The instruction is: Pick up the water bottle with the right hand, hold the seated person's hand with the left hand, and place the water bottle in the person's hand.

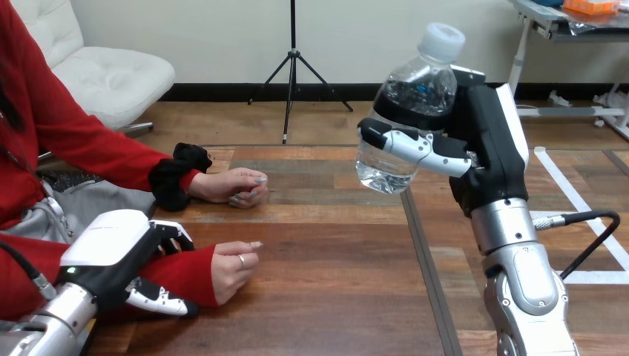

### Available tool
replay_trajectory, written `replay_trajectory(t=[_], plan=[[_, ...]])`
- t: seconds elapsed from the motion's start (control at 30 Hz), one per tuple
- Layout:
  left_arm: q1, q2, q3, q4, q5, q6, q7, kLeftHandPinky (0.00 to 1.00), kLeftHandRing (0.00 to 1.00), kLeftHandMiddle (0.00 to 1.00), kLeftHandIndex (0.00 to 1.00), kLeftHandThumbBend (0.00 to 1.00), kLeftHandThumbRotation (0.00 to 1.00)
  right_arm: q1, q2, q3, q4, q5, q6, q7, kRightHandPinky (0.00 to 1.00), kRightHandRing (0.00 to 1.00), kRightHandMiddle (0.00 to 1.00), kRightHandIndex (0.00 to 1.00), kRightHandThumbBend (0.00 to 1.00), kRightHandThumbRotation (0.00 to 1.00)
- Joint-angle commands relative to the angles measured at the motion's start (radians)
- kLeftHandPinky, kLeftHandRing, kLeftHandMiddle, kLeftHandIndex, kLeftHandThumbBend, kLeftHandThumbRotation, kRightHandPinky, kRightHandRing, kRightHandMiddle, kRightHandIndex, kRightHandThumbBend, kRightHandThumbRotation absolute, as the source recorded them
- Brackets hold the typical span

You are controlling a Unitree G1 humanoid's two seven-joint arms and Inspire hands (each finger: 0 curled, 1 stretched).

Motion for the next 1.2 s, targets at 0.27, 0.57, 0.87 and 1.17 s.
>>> replay_trajectory(t=[0.27,0.57,0.87,1.17], plan=[[-0.082,-0.027,-0.023,0.009,-0.011,0.005,0.05,0.48,0.47,0.5,0.53,0.91,0.23,-0.007,0.004,0.0,-0.134,0.031,0.029,0.012,0.06,0.11,0.16,0.19,0.62,0.0],[-0.084,-0.042,-0.039,0.006,-0.007,0.01,0.065,0.48,0.47,0.5,0.52,0.91,0.21,0.001,0.0,0.004,-0.158,0.029,0.041,0.022,0.06,0.11,0.16,0.19,0.61,0.0],[-0.082,-0.053,-0.047,0.009,-0.008,0.012,0.059,0.49,0.5,0.54,0.55,0.92,0.22,0.009,0.0,0.004,-0.184,0.04,0.055,0.033,0.06,0.11,0.16,0.19,0.62,0.0],[-0.085,-0.049,-0.06,0.014,-0.004,0.027,0.014,0.58,0.61,0.64,0.65,0.95,0.28,0.017,-0.003,0.002,-0.213,0.046,0.068,0.041,0.06,0.1,0.16,0.19,0.61,0.0]])
